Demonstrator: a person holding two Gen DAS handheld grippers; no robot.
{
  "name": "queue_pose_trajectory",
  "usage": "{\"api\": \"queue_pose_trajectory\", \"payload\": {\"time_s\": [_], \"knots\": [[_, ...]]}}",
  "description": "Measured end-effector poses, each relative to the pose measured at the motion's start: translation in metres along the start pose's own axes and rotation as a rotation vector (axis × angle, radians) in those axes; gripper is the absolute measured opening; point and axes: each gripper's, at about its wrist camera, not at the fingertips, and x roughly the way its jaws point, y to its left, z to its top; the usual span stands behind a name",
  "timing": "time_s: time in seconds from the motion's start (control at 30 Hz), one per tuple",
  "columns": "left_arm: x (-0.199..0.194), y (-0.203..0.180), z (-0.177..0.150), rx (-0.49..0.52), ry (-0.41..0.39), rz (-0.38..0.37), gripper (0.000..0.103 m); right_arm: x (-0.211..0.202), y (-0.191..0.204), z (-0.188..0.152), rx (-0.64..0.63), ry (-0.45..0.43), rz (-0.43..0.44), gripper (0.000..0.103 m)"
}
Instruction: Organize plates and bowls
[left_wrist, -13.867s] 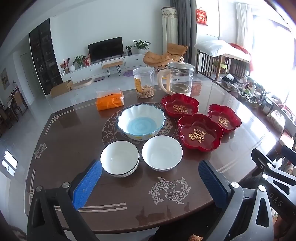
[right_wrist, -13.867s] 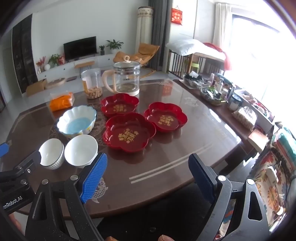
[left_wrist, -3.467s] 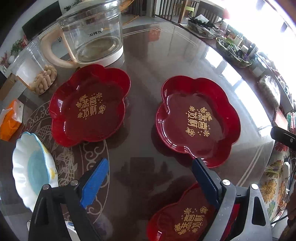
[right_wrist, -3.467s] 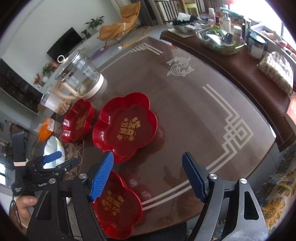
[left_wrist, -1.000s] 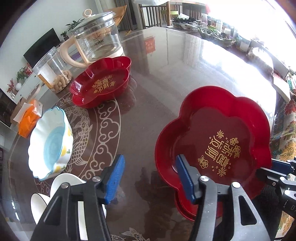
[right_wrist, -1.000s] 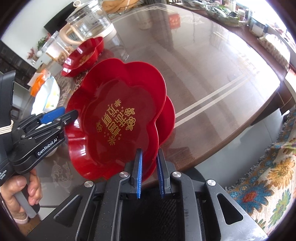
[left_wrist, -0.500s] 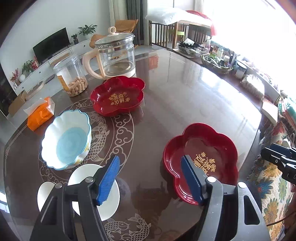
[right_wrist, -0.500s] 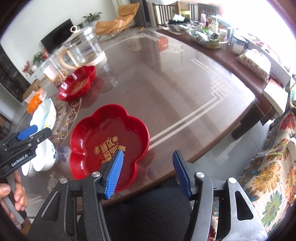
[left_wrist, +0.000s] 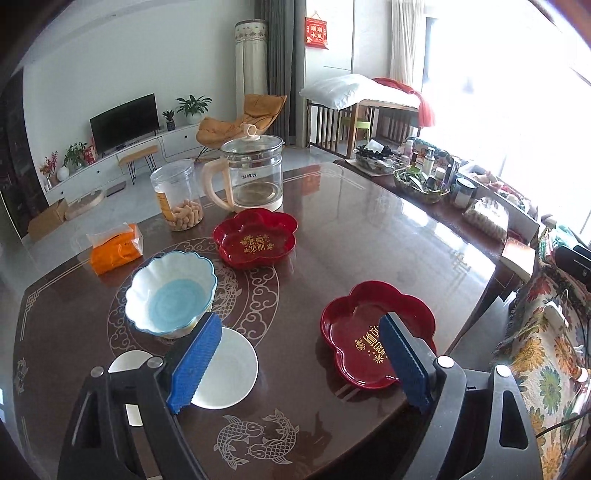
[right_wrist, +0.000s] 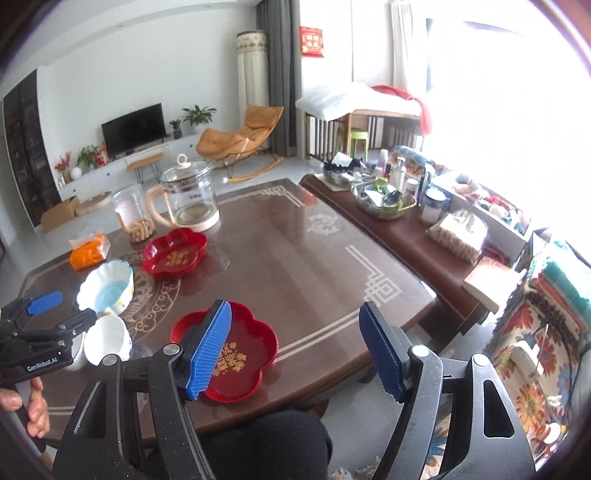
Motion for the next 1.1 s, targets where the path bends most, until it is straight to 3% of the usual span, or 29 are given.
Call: {"api": "queue_pose_trajectory", "payload": {"time_s": [0.27, 0.6, 0.83, 1.1], "knots": [[-0.014, 0.015, -0.015, -0.032, -0.005, 0.027, 0.087, -0.004, 0.012, -0.028, 0.067, 0.016, 0.053, 0.077], [-0.005, 0.033, -0.039, -0.066, 0.051, 0.059, 0.087, 0.008, 0.044, -0.042, -0.001, 0.085, 0.068, 0.077], [-0.003, 0.040, -0.044, -0.065, 0.056, 0.117, 0.087, 0.011, 0.074, -0.046, -0.074, 0.086, 0.037, 0.077], [-0.001, 0.042, -0.043, -0.060, 0.058, 0.153, 0.087, 0.010, 0.084, -0.049, -0.129, 0.016, 0.044, 0.077]]}}
